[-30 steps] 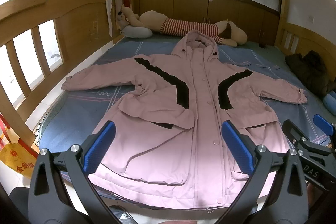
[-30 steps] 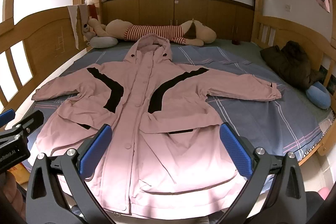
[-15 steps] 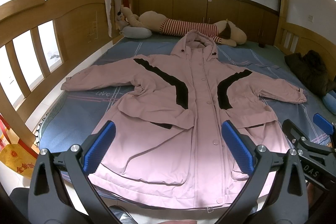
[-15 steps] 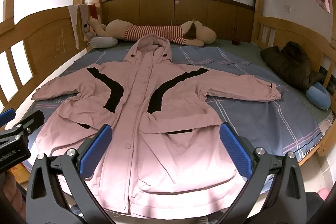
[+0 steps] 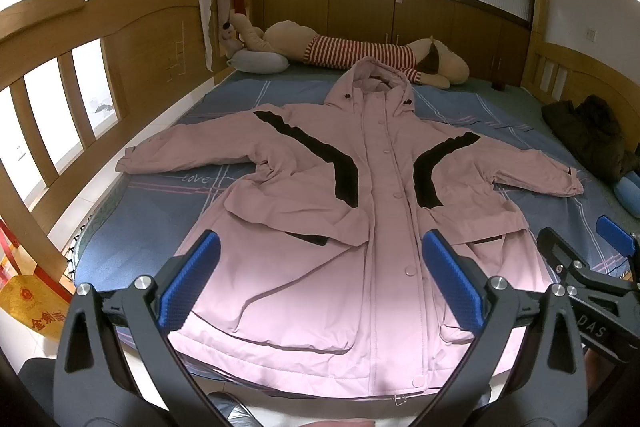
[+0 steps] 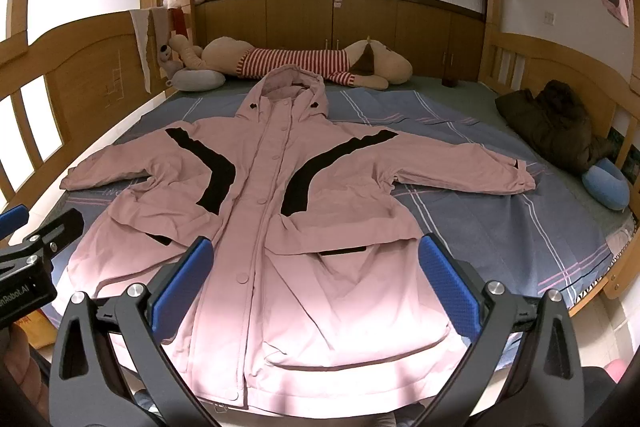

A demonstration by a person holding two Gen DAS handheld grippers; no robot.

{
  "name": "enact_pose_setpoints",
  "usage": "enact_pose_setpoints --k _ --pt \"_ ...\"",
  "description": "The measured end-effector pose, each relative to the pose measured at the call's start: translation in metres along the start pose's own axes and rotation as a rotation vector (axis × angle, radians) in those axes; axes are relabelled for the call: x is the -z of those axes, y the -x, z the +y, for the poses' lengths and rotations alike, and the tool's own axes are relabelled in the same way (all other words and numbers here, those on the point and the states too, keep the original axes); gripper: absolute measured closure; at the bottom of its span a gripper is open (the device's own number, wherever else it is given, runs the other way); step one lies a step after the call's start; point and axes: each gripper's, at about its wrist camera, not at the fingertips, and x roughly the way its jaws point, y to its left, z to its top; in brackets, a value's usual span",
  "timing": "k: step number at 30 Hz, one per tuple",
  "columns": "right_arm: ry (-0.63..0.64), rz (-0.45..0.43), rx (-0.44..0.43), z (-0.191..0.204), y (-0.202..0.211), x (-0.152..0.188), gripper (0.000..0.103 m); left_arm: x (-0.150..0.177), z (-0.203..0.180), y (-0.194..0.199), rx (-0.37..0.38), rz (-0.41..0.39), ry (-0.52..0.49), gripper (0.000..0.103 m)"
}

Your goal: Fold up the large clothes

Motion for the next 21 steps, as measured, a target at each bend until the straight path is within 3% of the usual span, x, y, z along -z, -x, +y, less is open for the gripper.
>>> enact_pose_setpoints --k 21 --pt "0.004 0.000 0.001 -0.0001 0.0011 0.0000 0.001 -0.0001 0.0006 0.0005 -0.001 0.000 0.001 0.002"
